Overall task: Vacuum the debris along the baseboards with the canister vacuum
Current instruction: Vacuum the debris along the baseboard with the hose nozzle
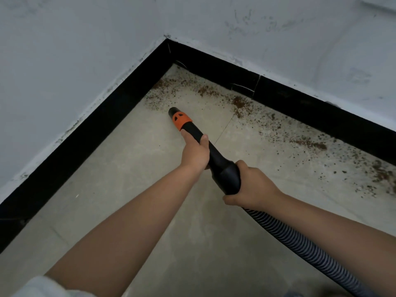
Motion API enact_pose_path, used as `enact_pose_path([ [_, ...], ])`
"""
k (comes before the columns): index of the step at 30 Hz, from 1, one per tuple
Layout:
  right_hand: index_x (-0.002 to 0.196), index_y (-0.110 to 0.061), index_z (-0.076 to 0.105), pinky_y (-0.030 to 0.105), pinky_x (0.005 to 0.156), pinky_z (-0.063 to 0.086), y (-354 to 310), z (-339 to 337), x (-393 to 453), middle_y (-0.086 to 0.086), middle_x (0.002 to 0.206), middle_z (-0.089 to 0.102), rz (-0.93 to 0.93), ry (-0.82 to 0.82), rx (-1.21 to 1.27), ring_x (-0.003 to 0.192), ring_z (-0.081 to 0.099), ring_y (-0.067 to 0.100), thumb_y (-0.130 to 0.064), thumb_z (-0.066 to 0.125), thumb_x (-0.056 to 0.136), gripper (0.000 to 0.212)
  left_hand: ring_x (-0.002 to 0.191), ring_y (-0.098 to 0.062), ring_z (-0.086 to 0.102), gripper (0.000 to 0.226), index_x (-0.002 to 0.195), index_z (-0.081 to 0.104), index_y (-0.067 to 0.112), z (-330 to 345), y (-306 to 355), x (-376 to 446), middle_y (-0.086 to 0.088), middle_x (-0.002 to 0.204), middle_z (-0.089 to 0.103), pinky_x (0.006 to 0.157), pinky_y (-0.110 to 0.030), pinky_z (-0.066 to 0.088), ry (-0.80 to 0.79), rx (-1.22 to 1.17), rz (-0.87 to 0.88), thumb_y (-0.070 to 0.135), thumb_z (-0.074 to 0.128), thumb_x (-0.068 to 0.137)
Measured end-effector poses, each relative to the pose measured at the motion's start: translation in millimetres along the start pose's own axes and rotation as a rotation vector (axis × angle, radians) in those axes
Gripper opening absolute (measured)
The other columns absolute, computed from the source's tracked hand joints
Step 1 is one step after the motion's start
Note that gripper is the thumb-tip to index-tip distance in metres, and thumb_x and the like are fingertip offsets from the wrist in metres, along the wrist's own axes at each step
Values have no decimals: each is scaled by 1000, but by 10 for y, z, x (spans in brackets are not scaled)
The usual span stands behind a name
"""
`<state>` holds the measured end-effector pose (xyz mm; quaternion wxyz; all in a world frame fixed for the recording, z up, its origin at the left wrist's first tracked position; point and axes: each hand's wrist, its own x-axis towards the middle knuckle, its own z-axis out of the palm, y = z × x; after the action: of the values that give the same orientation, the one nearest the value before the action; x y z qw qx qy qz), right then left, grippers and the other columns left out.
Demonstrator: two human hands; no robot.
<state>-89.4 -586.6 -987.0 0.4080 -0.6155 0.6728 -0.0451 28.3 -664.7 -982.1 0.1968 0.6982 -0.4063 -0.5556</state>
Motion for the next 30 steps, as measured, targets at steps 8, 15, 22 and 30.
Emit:
enact_pose_path([
  [8,100,-17,35,27,57,43,-344,-135,522,-1,89,50,-94,-19,-11,77,54,18,-34,76,67,56,120,-32,48,61,150,-5,27,-358,265,385,-10,144,36,74,-37,47,93,-116,-60,29,32,102],
  [15,99,-18,34,26,56,40,-449,-38,572,-1,88,47,-124,-35,-23,75,52,18,-36,75,68,55,118,-32,49,61,151,-4,26,-520,211,392,-11,142,38,75,-37,46,122,-126,-95,27,34,102],
  [22,98,-16,34,26,54,41,-549,24,578,0,88,49,-124,-56,-3,77,55,19,-34,74,68,53,120,-31,48,61,150,1,20,-535,232,374,-11,140,40,76,-37,46,179,-68,-148,25,37,101],
  [30,97,-15,33,25,47,37,-721,-10,726,-4,79,43,-94,-72,8,74,51,17,-32,74,70,52,119,-31,48,57,150,7,16,-723,387,470,-12,138,41,80,-37,47,121,-45,-151,24,36,101],
])
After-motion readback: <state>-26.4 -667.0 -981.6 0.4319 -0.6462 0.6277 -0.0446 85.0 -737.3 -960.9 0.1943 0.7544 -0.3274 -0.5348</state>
